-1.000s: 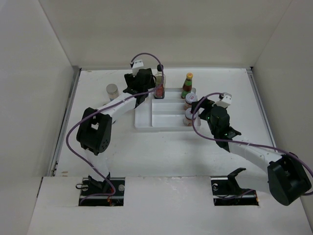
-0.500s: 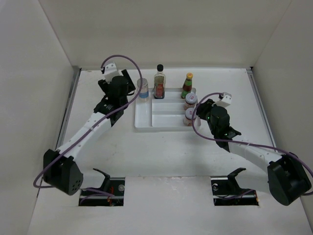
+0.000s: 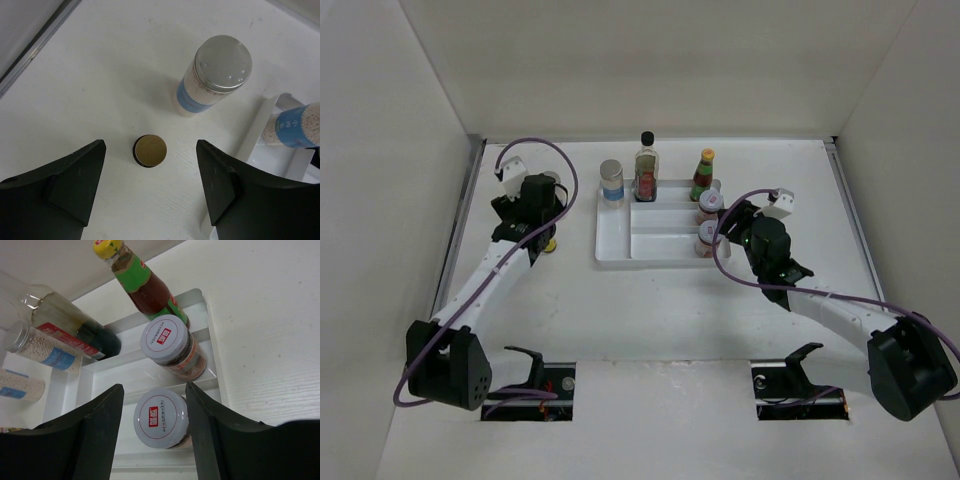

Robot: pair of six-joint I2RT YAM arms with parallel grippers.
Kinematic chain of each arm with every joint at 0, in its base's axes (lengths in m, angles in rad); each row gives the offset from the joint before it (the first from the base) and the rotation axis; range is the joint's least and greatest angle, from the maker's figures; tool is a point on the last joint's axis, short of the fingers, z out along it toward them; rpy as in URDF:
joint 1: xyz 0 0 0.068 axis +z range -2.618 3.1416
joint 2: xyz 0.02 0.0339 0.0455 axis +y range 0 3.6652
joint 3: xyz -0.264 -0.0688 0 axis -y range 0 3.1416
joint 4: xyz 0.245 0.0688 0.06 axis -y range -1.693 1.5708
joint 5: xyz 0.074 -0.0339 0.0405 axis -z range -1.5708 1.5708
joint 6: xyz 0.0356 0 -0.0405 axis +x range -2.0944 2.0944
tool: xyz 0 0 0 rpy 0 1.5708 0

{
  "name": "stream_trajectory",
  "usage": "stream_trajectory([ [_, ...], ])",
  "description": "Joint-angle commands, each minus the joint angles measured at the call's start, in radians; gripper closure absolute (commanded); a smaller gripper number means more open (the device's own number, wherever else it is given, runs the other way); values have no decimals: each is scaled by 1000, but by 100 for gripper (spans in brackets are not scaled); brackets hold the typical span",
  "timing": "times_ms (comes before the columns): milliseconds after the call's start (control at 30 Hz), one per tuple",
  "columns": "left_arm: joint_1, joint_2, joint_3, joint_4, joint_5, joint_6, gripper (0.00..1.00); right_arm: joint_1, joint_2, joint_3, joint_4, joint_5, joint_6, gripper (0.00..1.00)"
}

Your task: Organize the condiment bottles

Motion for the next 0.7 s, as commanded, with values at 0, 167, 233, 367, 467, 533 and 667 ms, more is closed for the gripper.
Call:
stream_trajectory([
  [0,11,19,-1,57,38,-12,29,0,-12,-2,68,-11,-2,40],
  [167,20,53,-10,67,34,-15,36,0,-20,-4,66,-11,-2,39],
  [233,23,54,-24,67,27,-18,38,0,-25,-7,68,-11,-2,39],
  [367,31,65,-42,67,5,-22,42,0,-19,-4,65,-11,-2,39],
  [467,31,83,-45,79,10,-27,46,0,-15,-2,65,-11,-2,38],
  [533,31,96,-44,87,10,-28,52,0,-17,-2,65,-11,-2,38],
  [667,37,103,-48,107,11,-28,65,0,-22,-4,65,-11,-2,38],
])
